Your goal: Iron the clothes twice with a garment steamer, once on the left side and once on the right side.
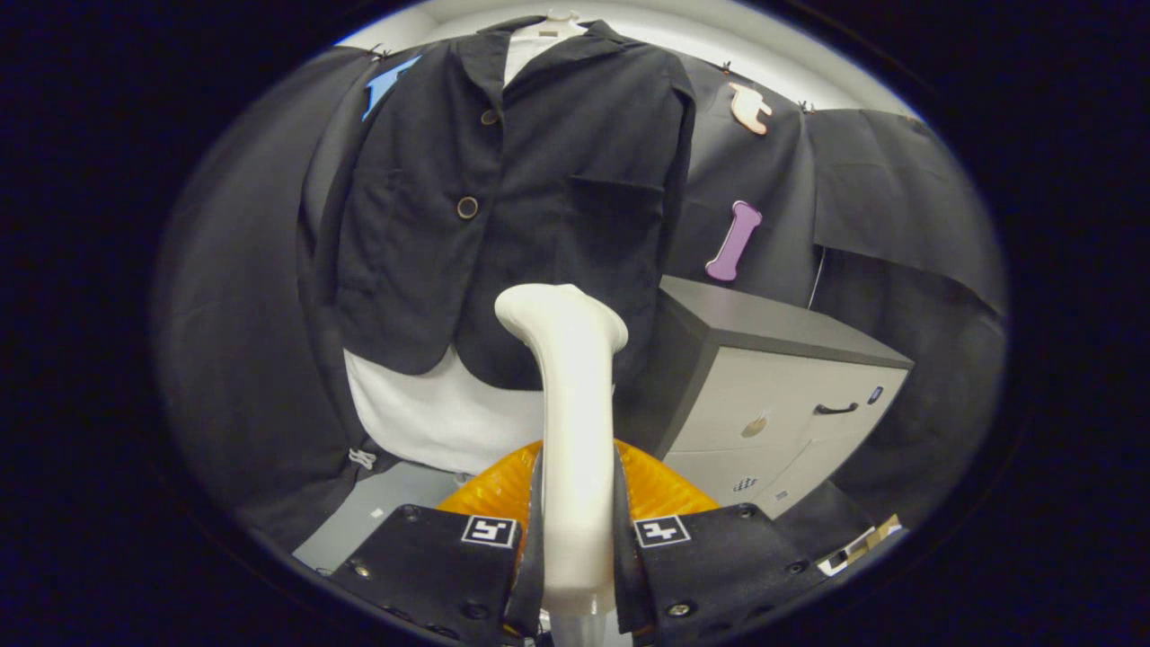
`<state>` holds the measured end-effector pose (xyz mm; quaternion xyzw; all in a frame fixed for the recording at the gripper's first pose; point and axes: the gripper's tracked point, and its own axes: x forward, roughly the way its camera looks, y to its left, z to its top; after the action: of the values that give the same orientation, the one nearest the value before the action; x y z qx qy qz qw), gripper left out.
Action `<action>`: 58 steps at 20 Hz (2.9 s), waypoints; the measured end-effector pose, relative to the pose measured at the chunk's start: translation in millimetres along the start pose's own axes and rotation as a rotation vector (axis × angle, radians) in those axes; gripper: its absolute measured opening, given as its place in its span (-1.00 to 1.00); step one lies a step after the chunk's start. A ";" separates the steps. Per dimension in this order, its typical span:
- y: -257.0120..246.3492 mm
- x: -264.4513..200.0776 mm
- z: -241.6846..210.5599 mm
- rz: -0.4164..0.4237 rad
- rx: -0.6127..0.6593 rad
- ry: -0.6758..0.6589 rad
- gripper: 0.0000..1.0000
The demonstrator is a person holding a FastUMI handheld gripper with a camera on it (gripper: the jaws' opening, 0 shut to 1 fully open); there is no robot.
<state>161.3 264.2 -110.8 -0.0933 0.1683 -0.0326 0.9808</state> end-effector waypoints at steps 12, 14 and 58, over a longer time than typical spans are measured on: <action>-2.4 -23.3 28.2 -0.003 0.025 -0.028 -0.32; 0.6 -41.3 68.1 0.001 0.042 -0.111 -0.32; 123.8 -70.4 389.6 0.066 -0.040 -0.716 -0.32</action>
<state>230.0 459.3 248.7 -0.1123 -0.1823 0.0373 0.9761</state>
